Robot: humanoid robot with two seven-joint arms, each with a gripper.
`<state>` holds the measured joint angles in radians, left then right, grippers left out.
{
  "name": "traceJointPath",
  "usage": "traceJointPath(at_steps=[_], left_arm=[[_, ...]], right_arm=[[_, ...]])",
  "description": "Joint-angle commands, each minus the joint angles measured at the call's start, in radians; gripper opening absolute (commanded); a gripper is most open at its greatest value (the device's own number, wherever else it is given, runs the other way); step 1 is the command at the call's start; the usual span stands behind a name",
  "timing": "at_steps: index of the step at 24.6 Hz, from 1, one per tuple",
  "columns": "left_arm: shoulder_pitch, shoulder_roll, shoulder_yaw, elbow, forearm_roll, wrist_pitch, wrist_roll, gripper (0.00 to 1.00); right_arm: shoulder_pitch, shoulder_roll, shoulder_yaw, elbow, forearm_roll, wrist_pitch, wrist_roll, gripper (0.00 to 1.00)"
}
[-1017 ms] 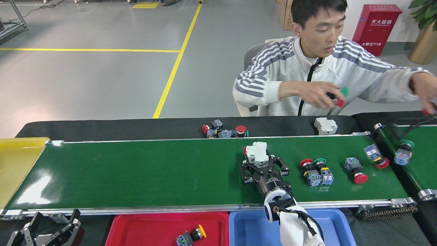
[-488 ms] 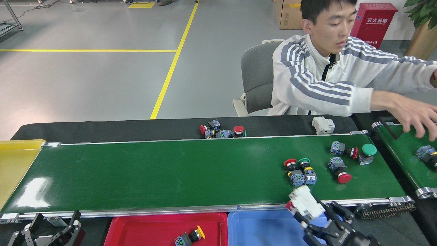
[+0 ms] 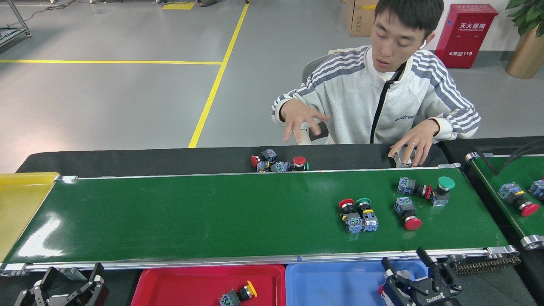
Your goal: Pick switch part from conveyor to tray
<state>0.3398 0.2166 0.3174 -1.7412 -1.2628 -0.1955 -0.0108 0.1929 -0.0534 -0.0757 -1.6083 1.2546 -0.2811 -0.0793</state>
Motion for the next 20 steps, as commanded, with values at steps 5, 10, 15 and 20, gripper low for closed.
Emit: traceJointPath(at_steps=[5,10,15,20], left_arm=[[-0.002,0.007,0.002,-0.014,-0.003,-0.012,0.009,1.00],[-0.002,0.009,0.003,-0.014,-0.003,-0.012,0.009,1.00],[-0.002,0.009,0.003,-0.012,-0.003,-0.012,0.009,1.00],[-0.001,0.010,0.003,-0.012,-0.003,-0.012,0.009,1.00]], right_arm=[[-0.067,0.092,0.051,-0.015,0.085,0.034,0.096,0.95],[-0.142,0.135,0.175,0.001,0.163,0.143,0.148,0.96],[-0.213,0.118,0.274,0.054,0.167,0.214,0.174,0.97],[-0.248,0.124,0.304,0.105,0.169,0.217,0.176,0.98]])
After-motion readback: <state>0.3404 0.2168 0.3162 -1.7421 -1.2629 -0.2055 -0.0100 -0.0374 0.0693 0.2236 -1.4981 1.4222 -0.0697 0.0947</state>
